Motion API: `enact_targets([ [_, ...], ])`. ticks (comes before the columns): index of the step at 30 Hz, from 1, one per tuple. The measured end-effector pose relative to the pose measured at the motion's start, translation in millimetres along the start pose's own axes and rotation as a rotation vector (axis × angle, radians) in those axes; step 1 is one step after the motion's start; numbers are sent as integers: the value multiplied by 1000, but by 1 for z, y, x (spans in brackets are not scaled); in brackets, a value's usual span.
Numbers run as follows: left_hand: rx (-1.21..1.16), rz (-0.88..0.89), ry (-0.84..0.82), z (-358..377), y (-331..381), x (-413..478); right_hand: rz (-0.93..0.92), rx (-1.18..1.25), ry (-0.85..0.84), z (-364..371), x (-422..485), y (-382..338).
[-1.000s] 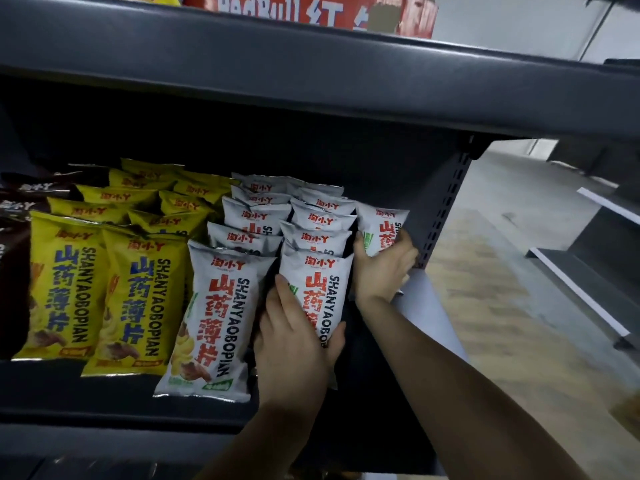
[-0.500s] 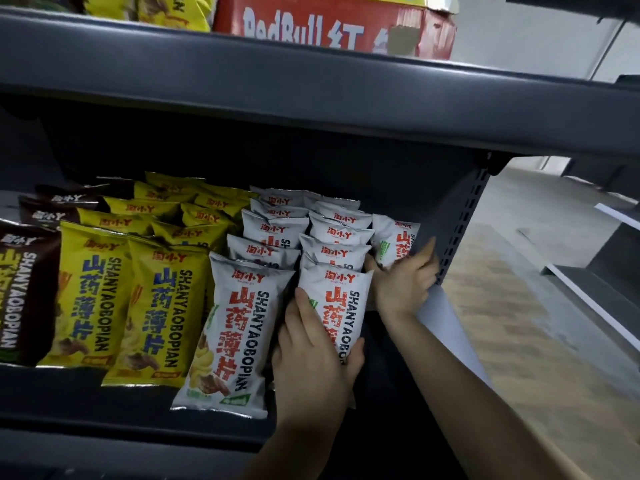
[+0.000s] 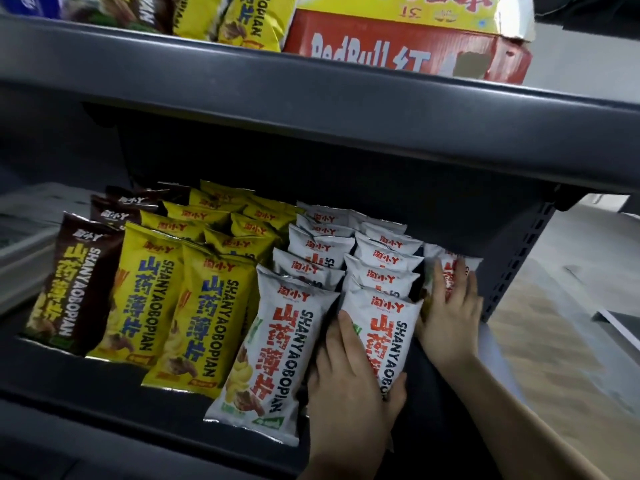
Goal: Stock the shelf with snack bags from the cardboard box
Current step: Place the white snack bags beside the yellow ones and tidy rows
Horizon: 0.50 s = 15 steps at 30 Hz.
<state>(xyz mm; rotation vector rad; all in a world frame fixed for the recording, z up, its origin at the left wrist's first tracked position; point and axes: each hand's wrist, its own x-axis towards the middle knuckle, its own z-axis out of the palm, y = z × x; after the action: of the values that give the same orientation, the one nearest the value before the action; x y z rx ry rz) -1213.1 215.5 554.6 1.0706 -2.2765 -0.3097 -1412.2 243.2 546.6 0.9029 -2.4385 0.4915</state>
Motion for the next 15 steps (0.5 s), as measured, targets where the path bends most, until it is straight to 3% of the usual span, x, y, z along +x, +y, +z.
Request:
enact_targets([
  [7,-25,-13,13,3,-3,1,-52,260,-13,11,9,-12],
  [12,-9,16,16,3,-2,1,-188,313,6,0,8,-2],
  [15,-14,19,22,2,-2,1,-237,213,33,-15,5,13],
])
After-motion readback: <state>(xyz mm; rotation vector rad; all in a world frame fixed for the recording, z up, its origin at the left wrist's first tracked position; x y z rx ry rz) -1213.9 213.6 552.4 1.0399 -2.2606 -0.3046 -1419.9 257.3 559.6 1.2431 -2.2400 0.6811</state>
